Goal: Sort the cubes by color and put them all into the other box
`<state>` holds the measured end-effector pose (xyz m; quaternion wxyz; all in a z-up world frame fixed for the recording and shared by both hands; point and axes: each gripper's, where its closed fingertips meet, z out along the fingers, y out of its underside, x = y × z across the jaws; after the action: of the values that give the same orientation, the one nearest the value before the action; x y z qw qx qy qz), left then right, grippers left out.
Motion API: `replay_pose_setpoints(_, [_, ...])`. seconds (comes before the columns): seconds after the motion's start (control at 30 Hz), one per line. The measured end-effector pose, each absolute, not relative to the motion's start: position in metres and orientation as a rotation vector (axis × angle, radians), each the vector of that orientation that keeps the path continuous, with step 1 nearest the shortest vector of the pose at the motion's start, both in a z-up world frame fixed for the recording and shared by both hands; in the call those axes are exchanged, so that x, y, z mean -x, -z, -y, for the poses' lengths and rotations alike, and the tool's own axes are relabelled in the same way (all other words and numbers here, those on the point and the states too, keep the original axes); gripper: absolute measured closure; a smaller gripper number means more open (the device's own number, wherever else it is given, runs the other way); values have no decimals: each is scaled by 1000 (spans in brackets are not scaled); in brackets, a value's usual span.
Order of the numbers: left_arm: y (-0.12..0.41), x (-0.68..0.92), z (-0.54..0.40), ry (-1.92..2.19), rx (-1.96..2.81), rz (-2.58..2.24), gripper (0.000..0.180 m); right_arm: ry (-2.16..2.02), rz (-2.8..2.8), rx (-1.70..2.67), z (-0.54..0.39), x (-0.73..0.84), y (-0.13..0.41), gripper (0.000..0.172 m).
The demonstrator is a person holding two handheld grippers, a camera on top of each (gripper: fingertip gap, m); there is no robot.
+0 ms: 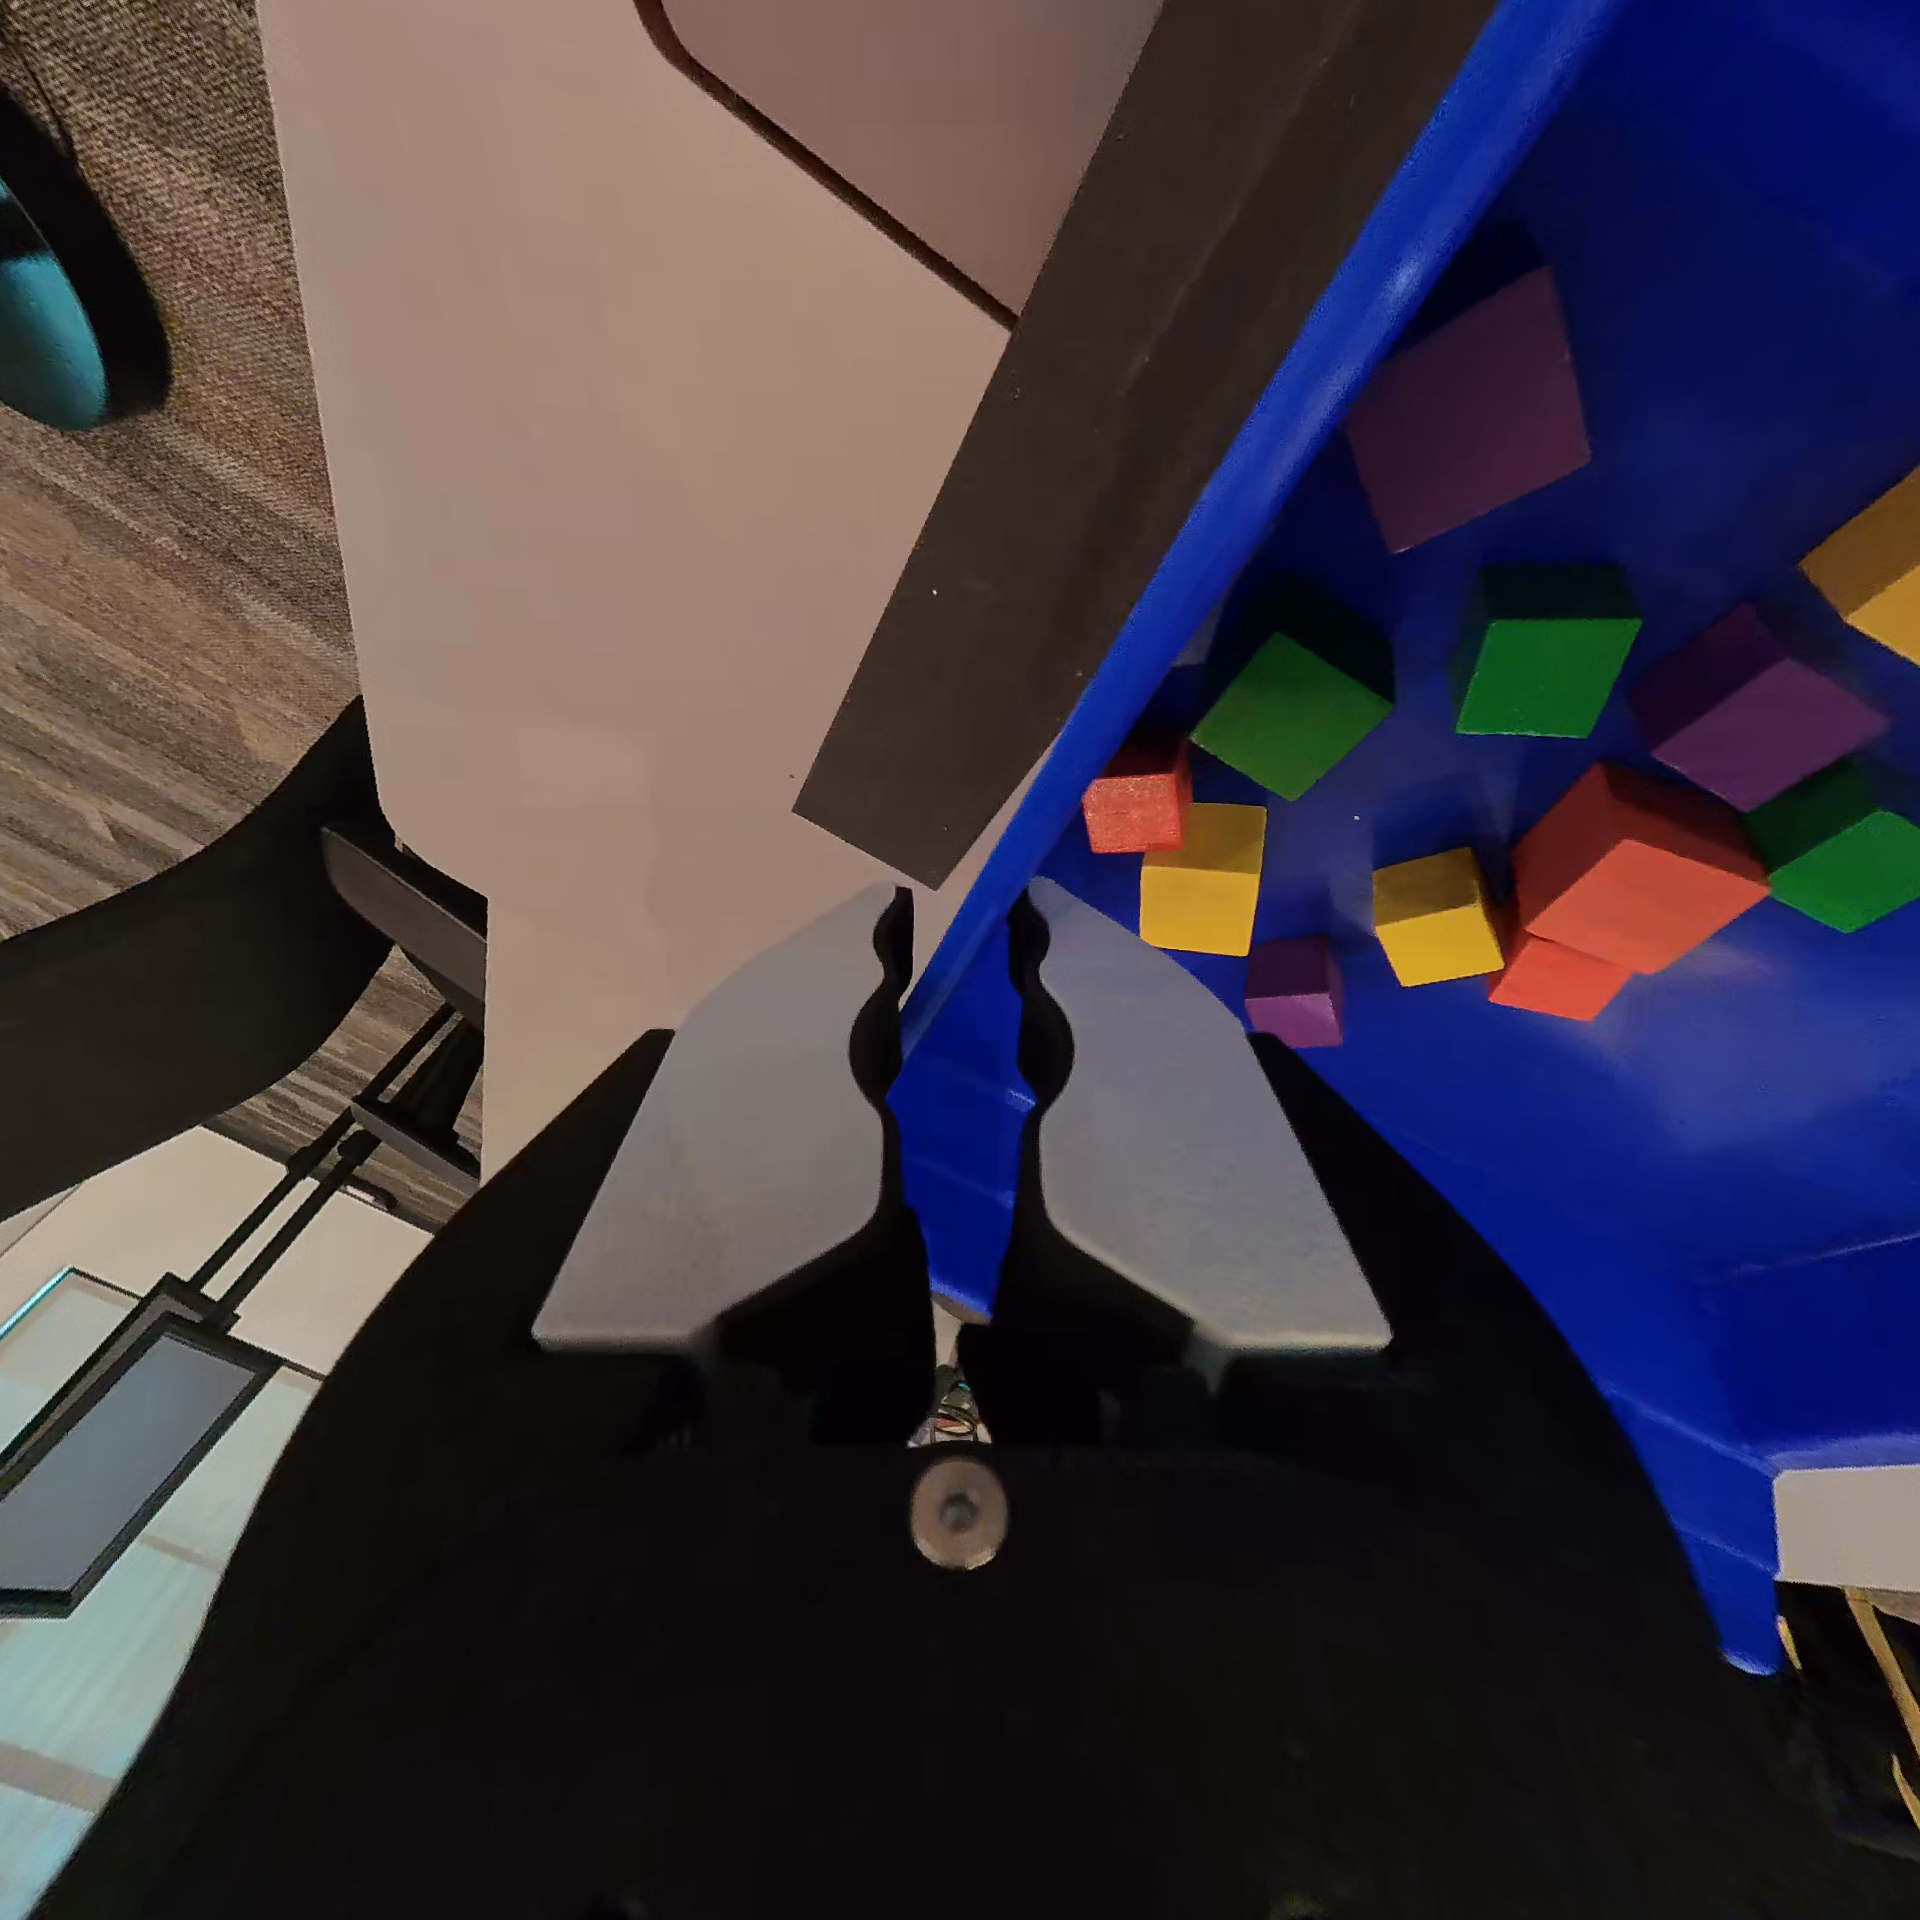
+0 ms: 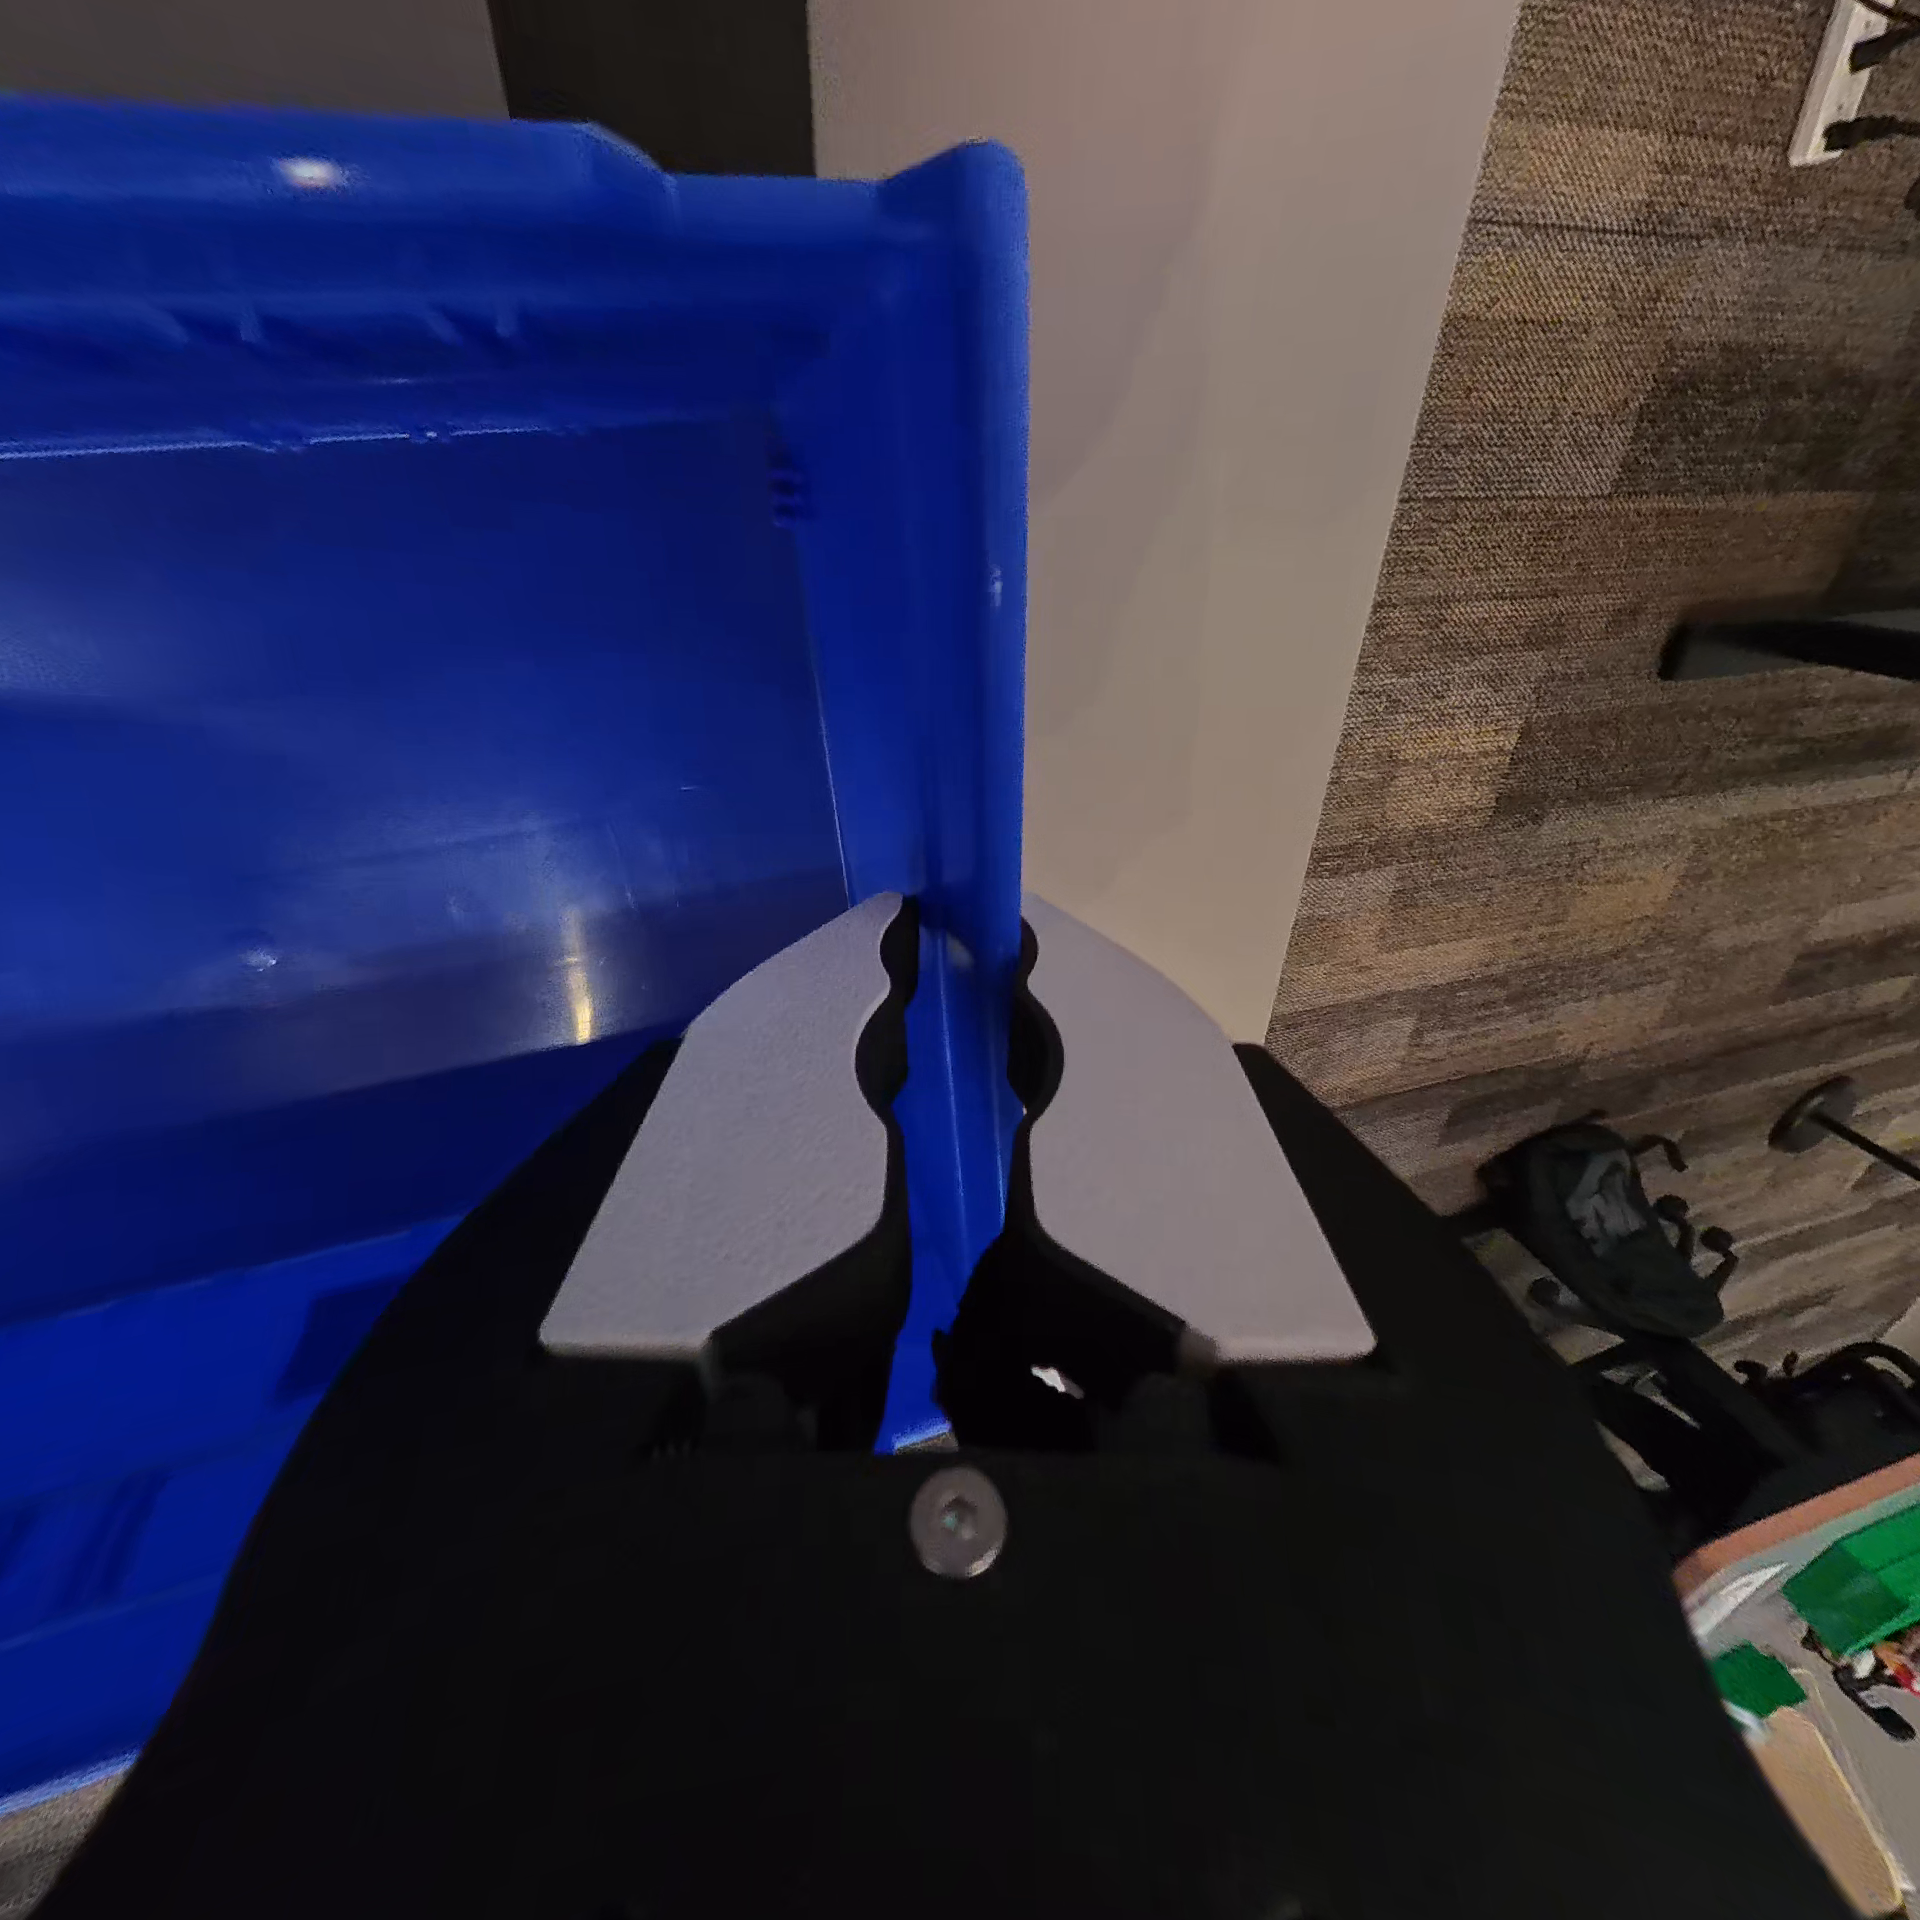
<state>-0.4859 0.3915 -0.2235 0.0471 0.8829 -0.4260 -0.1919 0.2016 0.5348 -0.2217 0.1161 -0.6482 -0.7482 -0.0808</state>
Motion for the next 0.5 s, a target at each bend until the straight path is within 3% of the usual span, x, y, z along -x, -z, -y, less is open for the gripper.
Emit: replay_pose_setpoints(0.5, [223, 493, -409, 634, -2673, 1360, 161, 252, 2114, 1939, -541, -210, 222, 155])
